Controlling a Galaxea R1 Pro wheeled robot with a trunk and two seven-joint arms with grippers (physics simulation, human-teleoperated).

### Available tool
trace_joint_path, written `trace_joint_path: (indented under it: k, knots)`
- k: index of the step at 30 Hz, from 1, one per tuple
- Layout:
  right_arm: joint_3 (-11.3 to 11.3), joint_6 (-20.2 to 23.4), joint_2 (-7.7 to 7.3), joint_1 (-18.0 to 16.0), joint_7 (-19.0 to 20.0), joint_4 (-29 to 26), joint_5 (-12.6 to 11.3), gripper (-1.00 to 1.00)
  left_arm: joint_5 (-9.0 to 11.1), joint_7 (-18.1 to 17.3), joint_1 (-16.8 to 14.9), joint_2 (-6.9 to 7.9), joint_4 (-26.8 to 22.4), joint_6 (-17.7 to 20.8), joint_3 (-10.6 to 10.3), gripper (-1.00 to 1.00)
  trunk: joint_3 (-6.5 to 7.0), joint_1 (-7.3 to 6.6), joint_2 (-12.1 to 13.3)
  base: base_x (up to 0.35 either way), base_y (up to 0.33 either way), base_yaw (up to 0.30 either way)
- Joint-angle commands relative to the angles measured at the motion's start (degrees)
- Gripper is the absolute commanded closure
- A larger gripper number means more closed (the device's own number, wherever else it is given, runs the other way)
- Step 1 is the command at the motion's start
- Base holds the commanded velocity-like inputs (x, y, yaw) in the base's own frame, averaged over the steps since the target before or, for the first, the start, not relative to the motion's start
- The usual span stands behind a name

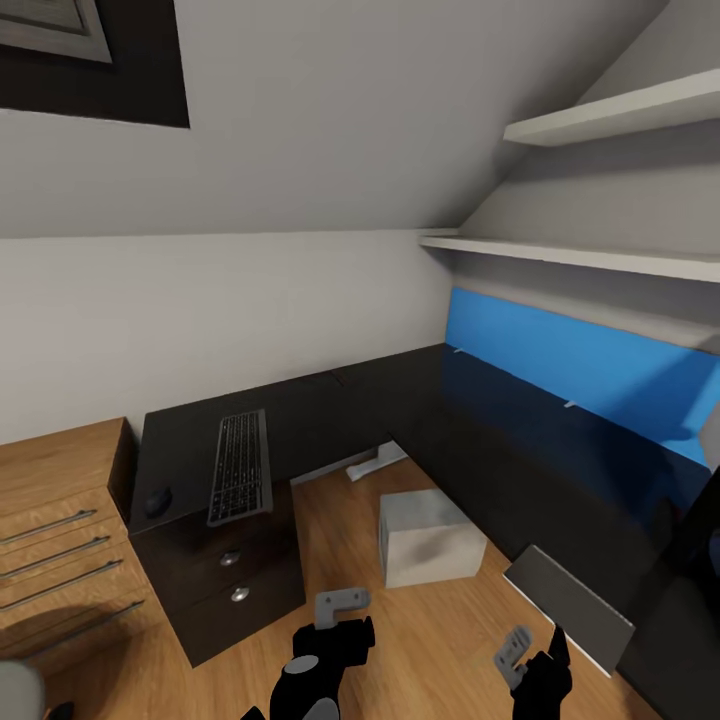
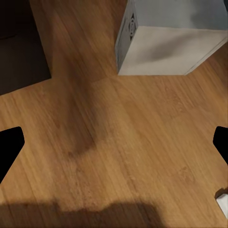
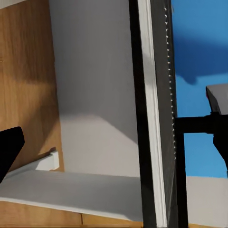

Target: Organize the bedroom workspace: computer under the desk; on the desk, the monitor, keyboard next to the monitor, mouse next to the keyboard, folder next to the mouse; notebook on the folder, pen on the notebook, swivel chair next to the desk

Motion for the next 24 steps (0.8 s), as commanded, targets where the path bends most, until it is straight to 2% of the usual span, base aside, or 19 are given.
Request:
trace_joint_path:
  k: [1, 7, 24]
  knots:
    - [0.19, 0.48, -0.06, -0.05, -0.15, 0.07, 0.15, -1.0, 0.25, 0.39, -0.06, 0.01, -0.07, 0.21, -0.07, -1.0, -0.06, 0.0, -0.04, 0.0, 0.0, 0.0]
    - [0.13, 0.48, -1.0, -0.05, 0.2, 0.28, 0.15, -1.0, 0.25, 0.39, -0.06, 0.01, -0.07, 0.21, -0.07, -1.0, 0.83, -1.1, 1.96, 0.0, 0.0, 0.0]
    - [0.04, 0.48, -1.68, -0.05, 1.21, 0.34, 0.15, -1.0, 0.27, 0.39, -0.06, 0.01, -0.07, 0.21, -0.12, -1.0, 0.83, -1.1, 1.96, -0.002, 0.0, 0.0]
